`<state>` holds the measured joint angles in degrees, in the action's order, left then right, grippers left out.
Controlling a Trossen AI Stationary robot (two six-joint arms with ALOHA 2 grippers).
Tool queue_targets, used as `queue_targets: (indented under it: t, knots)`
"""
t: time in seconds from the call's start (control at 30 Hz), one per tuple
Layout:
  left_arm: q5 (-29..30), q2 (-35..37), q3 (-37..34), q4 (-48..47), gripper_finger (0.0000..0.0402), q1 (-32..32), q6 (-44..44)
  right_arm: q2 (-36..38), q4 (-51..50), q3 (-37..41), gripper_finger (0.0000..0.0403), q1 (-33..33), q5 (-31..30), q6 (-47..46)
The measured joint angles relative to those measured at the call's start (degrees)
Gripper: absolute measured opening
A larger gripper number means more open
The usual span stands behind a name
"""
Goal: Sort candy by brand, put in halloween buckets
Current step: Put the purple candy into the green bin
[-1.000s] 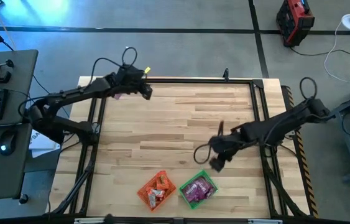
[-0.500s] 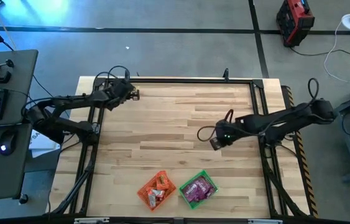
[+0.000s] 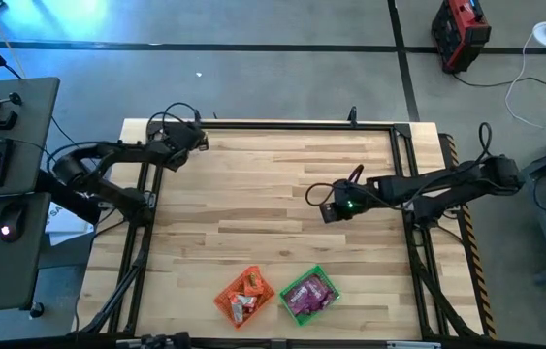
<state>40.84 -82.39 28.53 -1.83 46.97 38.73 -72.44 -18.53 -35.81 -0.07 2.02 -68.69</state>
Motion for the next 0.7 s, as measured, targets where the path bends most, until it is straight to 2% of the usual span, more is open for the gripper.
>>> queue_targets:
  t: [0.23, 0.4, 0.53, 0.7]
  knots:
    - [5.85, -3.72, 0.07, 3.00, 0.0000, -1.41, 0.64, 0.00, 0.25, 0.00, 0.0000, 0.08, 0.51, -2.60]
    - [5.34, -6.88, 0.00, 1.56, 0.0000, -3.19, 3.93, 0.00, 2.22, -0.02, 0.0000, 0.09, 2.36, -3.64]
    - [4.57, -8.86, 0.00, -0.19, 0.0000, -4.17, 11.77, 0.00, 4.11, -0.04, 0.0000, 0.10, 2.51, -5.65]
    - [4.67, -10.95, 0.00, -0.33, 0.0000, -5.62, 13.19, 0.00, 6.12, -0.06, 0.0000, 0.20, 2.77, -6.92]
